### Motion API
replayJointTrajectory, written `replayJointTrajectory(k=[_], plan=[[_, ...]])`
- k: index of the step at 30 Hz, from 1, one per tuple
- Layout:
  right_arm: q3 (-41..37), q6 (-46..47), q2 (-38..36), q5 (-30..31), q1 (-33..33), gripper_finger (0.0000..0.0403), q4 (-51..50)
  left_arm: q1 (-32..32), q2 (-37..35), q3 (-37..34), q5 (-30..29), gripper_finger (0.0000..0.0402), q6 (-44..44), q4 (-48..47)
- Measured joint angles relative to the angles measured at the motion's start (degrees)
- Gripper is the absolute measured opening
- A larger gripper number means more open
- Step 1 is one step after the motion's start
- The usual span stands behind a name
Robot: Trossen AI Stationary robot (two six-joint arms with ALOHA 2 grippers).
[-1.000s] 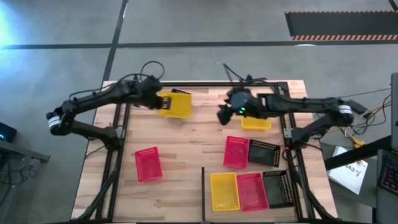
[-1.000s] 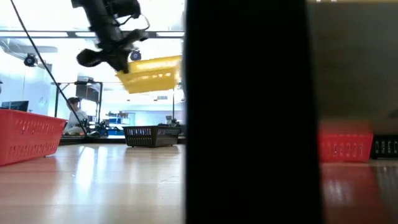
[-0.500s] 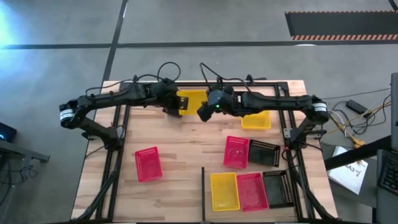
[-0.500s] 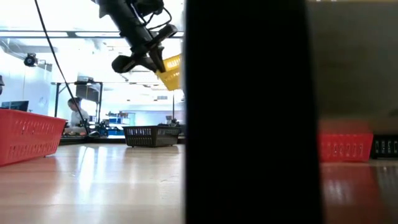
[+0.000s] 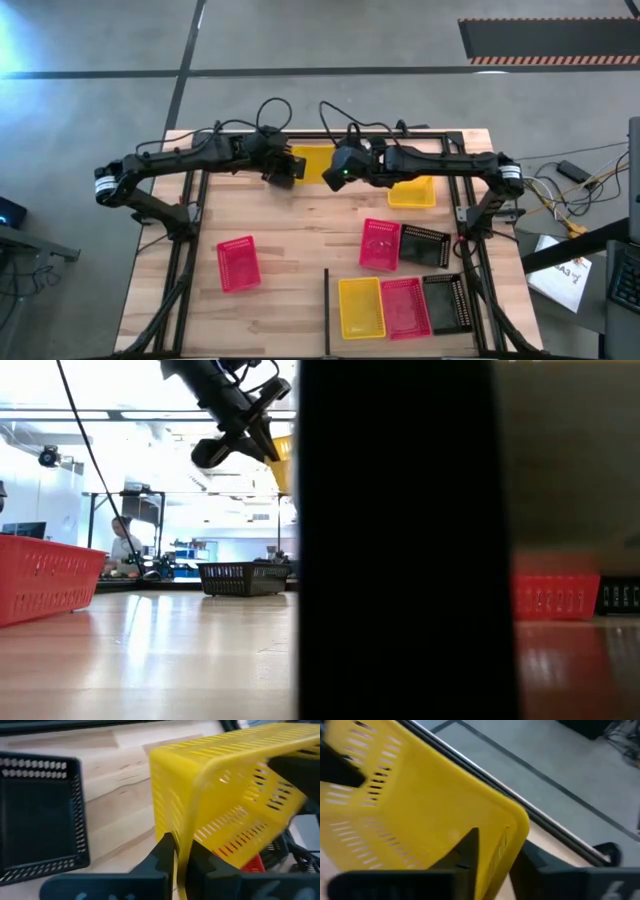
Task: Stack baskets on shelf by color
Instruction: Stack the left yellow bin on top of the yellow bin on the shelf
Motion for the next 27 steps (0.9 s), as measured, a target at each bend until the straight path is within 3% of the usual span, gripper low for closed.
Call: replayJointTrajectory(k=[3,7,12,19,22,27], plan=[[0.0,-0.6,-0.1,0.3,-0.8,0.0018,-1.5,-0.4,0.0,0.0,1.3,0.0001,2.6,2.3],[0.0,-0.9,-0.4,-0.6,-2.3,0.0014,-2.9,-1.6,0.2,0.0,2.2,0.0018,4.5,4.3],[0.0,-1.2,-0.4,-1.9,-4.9,0.0011,-3.7,-2.8,0.2,0.0,4.1,0.0103,4.6,6.8],[-0.2,-0.4,-0.3,-1.7,-8.6,0.0009,-6.1,-3.4,0.1,0.6,5.7,0.0229,4.2,17.3],[-0.3,-1.0,0.0,-1.6,-9.6,0.0008,-9.7,-3.4,0.1,1.6,6.0,0.0253,6.1,17.5],[-1.1,-3.5,-0.2,-1.5,-10.6,0.0007,-15.8,-3.7,-2.0,2.0,7.6,0.0258,9.6,17.8]])
